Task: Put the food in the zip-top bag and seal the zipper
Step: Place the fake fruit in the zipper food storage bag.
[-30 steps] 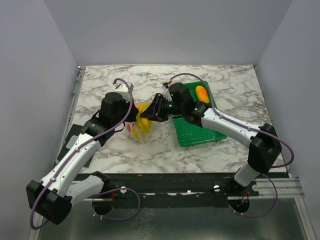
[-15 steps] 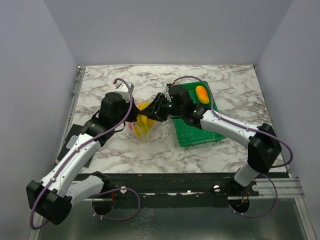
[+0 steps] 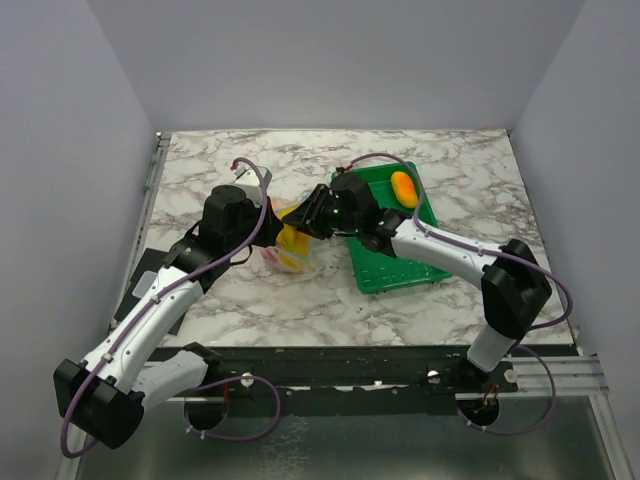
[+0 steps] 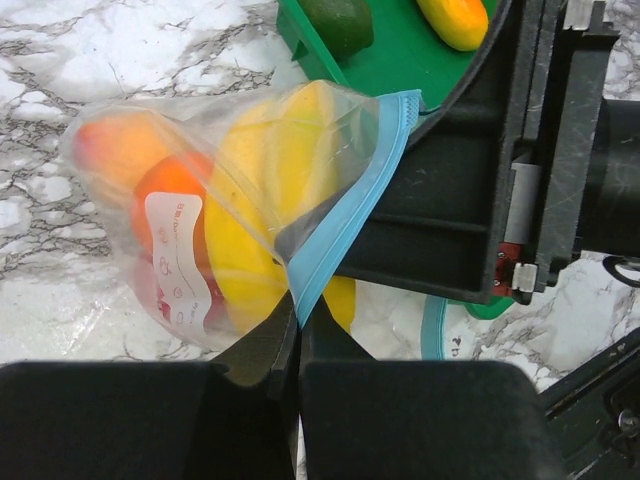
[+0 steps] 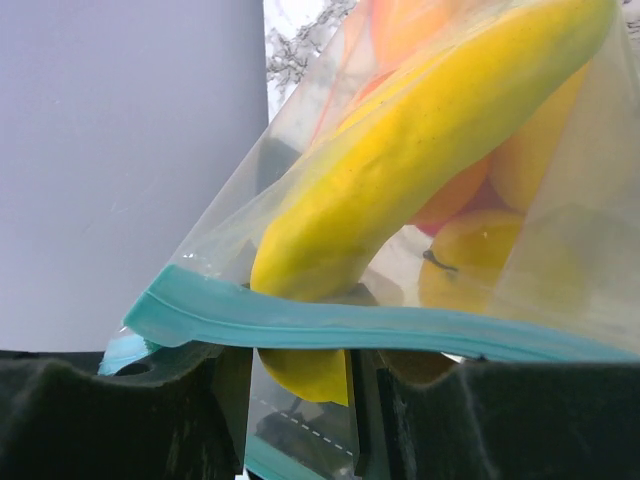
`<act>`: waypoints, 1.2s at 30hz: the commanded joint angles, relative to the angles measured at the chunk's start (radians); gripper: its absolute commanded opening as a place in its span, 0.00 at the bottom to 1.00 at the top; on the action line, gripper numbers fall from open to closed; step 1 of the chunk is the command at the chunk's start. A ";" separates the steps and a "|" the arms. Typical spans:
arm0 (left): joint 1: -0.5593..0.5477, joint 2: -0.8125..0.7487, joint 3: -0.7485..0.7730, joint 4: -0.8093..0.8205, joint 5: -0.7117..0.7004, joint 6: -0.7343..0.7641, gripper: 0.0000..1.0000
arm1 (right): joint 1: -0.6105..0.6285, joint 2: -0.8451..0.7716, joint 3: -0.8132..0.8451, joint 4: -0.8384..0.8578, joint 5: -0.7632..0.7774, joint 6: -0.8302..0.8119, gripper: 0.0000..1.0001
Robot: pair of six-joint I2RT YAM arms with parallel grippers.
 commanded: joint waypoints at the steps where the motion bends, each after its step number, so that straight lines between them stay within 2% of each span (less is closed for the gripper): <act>1: -0.005 -0.007 -0.009 0.020 0.043 -0.012 0.00 | 0.018 0.035 -0.002 0.026 0.088 -0.036 0.01; 5: -0.005 -0.004 -0.010 0.020 0.039 -0.013 0.00 | 0.027 0.048 -0.023 0.033 0.094 -0.032 0.01; 6: -0.004 -0.003 -0.010 0.019 0.037 -0.014 0.00 | 0.029 0.049 -0.024 0.035 0.095 -0.033 0.04; 9: -0.005 -0.003 -0.010 0.019 0.033 -0.014 0.00 | 0.032 0.045 -0.019 0.031 0.097 -0.046 0.30; 12: -0.005 -0.002 -0.012 0.018 0.024 -0.012 0.00 | 0.032 0.027 -0.017 0.028 0.098 -0.067 0.48; 16: -0.004 -0.006 -0.013 0.018 0.004 -0.012 0.00 | 0.032 -0.018 -0.022 0.025 0.101 -0.105 0.60; 23: -0.003 -0.014 -0.013 0.015 -0.023 -0.012 0.00 | 0.032 -0.099 -0.027 -0.056 0.094 -0.163 0.66; 29: -0.003 -0.020 -0.013 0.014 -0.041 -0.013 0.00 | 0.032 -0.173 -0.041 -0.111 0.102 -0.215 0.66; 36: -0.002 -0.025 -0.014 0.014 -0.047 -0.012 0.00 | 0.032 -0.239 -0.051 -0.185 0.179 -0.282 0.66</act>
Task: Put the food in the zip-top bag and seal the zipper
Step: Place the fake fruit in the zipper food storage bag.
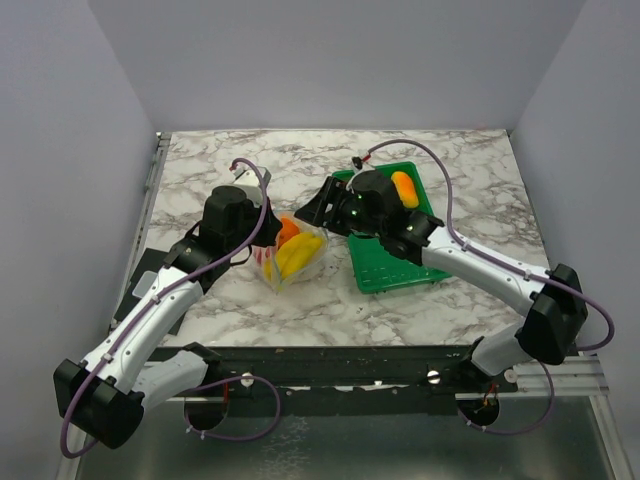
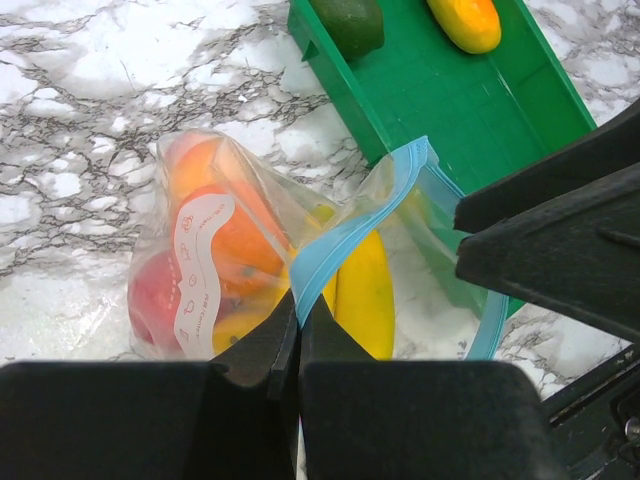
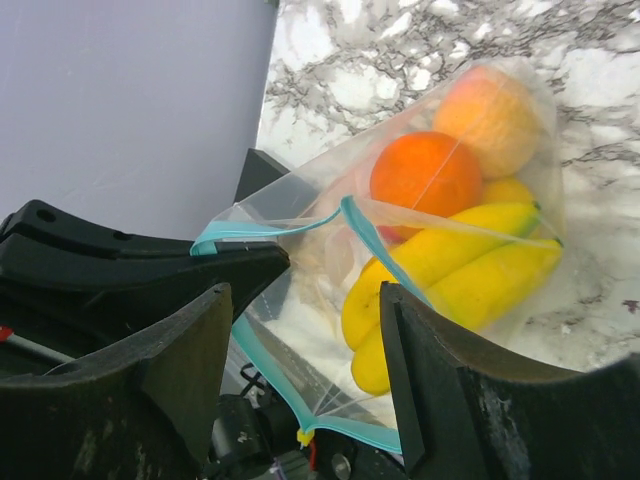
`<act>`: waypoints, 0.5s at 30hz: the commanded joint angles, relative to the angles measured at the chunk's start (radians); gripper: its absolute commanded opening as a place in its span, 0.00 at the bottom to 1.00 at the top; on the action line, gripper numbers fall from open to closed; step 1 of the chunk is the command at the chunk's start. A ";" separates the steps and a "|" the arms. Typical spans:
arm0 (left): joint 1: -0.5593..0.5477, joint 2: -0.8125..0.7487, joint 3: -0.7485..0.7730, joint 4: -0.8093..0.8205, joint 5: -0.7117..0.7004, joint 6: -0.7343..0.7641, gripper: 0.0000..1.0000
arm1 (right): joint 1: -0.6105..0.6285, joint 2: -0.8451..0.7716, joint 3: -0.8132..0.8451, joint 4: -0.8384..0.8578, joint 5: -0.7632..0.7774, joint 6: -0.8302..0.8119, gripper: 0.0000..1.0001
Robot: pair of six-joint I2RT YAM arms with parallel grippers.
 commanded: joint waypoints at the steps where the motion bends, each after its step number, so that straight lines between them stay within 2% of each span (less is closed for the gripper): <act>1: -0.002 -0.026 -0.011 0.015 -0.026 -0.008 0.00 | 0.006 -0.053 -0.026 -0.094 0.096 -0.072 0.65; 15: -0.002 -0.022 -0.012 0.015 -0.026 -0.004 0.00 | -0.008 -0.179 0.008 -0.275 0.435 -0.282 0.60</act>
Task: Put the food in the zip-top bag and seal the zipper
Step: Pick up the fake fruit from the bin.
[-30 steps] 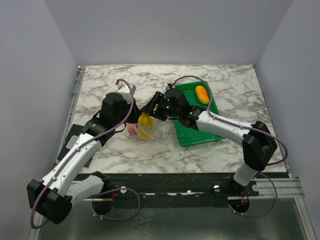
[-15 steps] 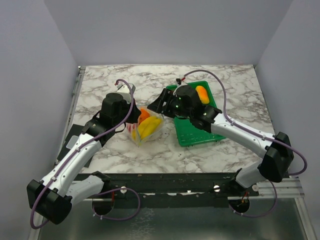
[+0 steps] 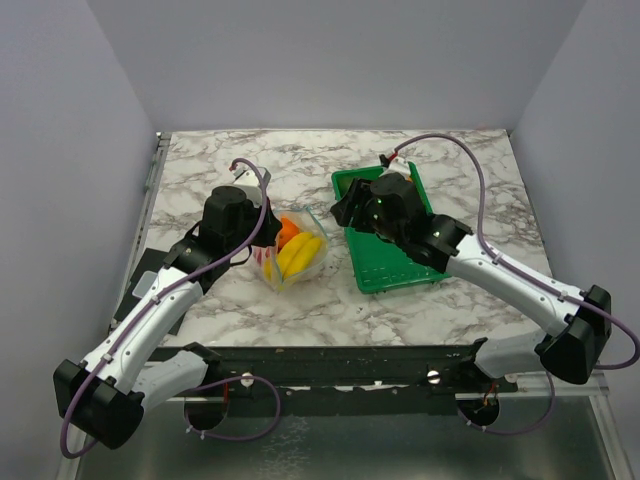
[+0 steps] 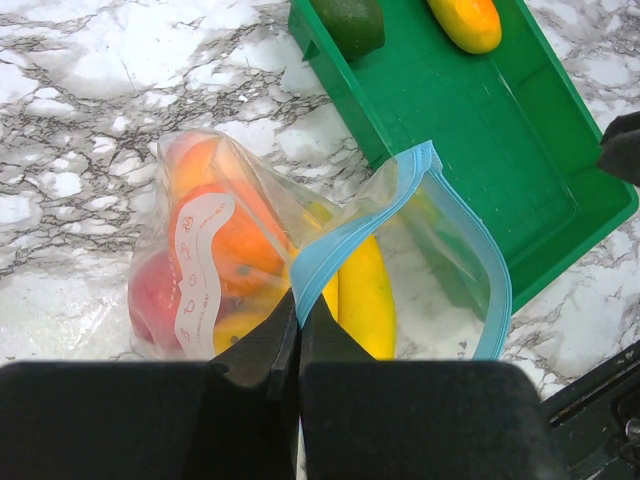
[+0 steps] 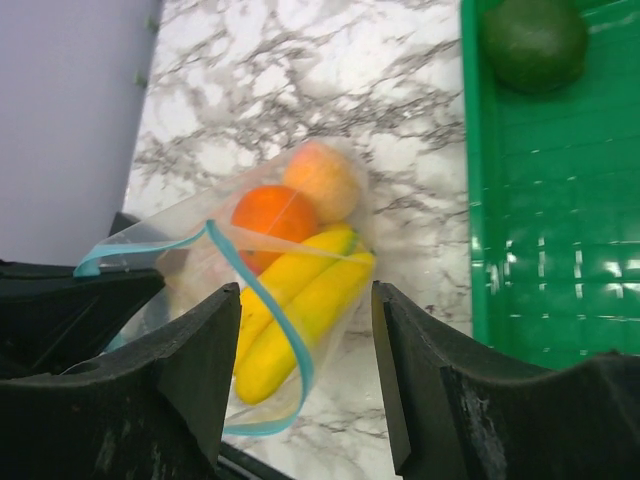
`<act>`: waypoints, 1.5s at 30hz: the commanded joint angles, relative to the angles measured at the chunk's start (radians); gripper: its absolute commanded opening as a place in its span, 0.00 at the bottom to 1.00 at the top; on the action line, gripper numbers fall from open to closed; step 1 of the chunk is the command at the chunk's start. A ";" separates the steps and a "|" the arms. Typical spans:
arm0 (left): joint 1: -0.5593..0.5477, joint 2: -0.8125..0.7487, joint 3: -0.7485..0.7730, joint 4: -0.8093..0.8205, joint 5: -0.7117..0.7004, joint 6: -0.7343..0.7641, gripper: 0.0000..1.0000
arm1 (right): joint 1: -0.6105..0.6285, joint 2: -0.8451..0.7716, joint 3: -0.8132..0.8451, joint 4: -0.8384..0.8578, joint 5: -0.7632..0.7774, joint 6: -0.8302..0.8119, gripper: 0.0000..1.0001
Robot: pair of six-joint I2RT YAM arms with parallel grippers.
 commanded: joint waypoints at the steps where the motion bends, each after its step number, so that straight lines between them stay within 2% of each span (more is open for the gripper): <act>1: -0.002 -0.018 -0.009 0.016 -0.024 -0.004 0.00 | -0.012 -0.032 0.030 -0.089 0.161 -0.110 0.59; 9: -0.002 -0.014 -0.009 0.015 -0.020 -0.004 0.00 | -0.094 0.025 0.078 -0.145 0.200 -0.219 0.60; 20: -0.002 -0.017 -0.009 0.014 -0.013 -0.002 0.00 | -0.269 0.232 0.195 -0.123 -0.086 -0.246 0.66; 25: -0.002 -0.018 -0.009 0.013 -0.014 -0.001 0.00 | -0.314 0.337 0.264 -0.118 -0.140 -0.254 0.68; 31: -0.002 -0.019 -0.008 0.014 -0.013 0.000 0.00 | -0.382 0.462 0.351 -0.108 -0.238 -0.284 0.81; 34: -0.003 -0.018 -0.008 0.015 -0.012 0.000 0.00 | -0.417 0.531 0.398 -0.108 -0.322 -0.291 0.82; 39: -0.002 -0.016 -0.008 0.013 -0.015 0.002 0.00 | -0.447 0.645 0.489 -0.122 -0.329 -0.319 0.82; 45: -0.002 -0.012 -0.008 0.011 -0.021 0.004 0.00 | -0.469 0.778 0.603 -0.140 -0.406 -0.354 0.83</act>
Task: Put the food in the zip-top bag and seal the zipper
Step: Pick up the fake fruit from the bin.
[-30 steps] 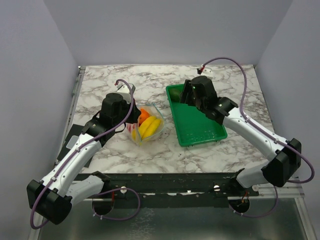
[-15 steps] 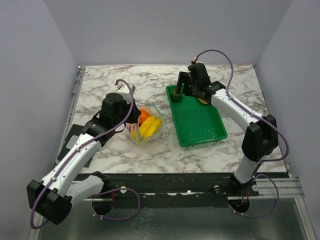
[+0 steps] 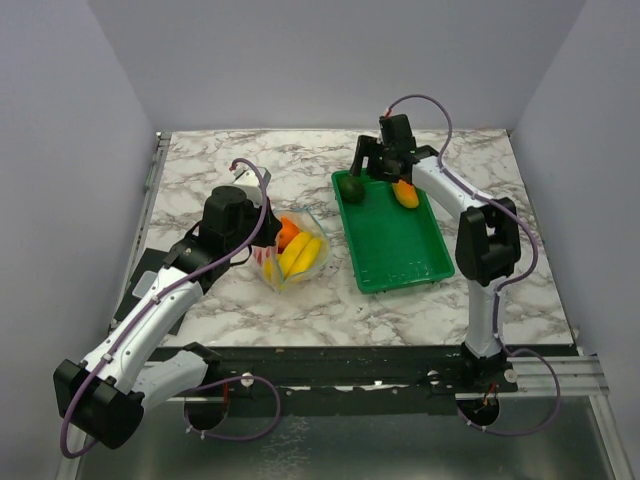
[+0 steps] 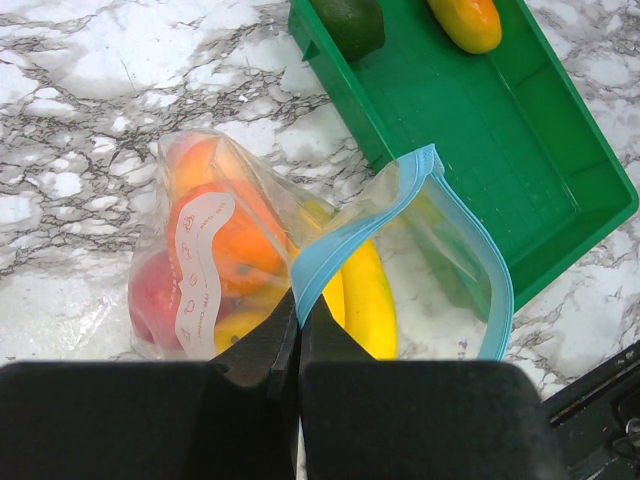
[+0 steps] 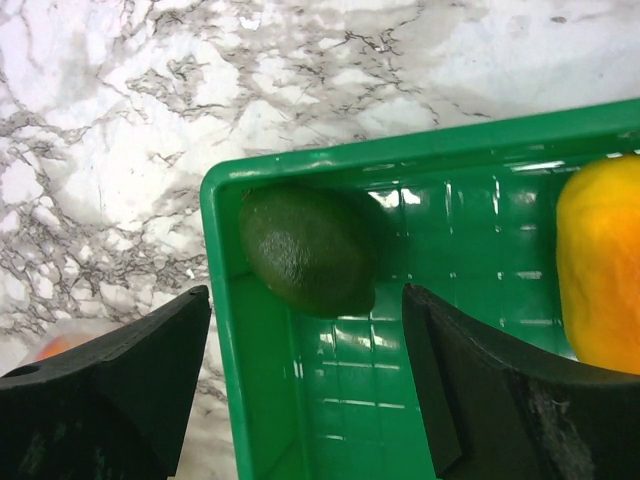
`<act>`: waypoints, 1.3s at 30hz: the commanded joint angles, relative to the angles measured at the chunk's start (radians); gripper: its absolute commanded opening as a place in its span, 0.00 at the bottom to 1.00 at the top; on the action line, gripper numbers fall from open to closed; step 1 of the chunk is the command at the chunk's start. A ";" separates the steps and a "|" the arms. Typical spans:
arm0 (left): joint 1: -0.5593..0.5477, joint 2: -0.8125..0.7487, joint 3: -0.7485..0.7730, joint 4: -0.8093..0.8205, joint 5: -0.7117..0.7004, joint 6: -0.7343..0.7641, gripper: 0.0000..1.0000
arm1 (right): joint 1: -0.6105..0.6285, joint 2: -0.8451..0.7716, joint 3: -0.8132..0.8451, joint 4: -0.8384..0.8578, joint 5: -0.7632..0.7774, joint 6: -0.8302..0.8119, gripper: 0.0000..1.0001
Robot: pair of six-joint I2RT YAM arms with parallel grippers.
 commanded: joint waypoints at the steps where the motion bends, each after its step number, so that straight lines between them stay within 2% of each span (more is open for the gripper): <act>1: -0.002 -0.011 -0.008 0.011 -0.020 0.004 0.00 | -0.007 0.085 0.087 -0.037 -0.082 -0.046 0.83; 9: -0.002 -0.004 -0.006 0.009 -0.021 0.007 0.00 | -0.019 0.193 0.173 -0.037 -0.145 -0.056 0.82; 13: -0.002 -0.002 -0.006 0.008 -0.023 0.007 0.00 | -0.019 0.231 0.192 -0.039 -0.175 -0.049 0.78; 27: -0.001 0.005 -0.006 0.006 -0.022 0.007 0.00 | -0.019 0.182 0.020 0.037 -0.205 -0.023 0.68; 29: -0.002 0.007 -0.006 0.005 -0.023 0.007 0.00 | -0.019 0.177 0.008 0.037 -0.194 -0.016 0.62; 34: -0.002 0.009 -0.006 0.005 -0.027 0.007 0.00 | -0.019 0.132 -0.038 0.047 -0.162 -0.002 0.39; 39: -0.002 0.008 -0.006 0.004 -0.027 0.006 0.00 | -0.019 0.015 -0.123 0.078 -0.111 0.019 0.32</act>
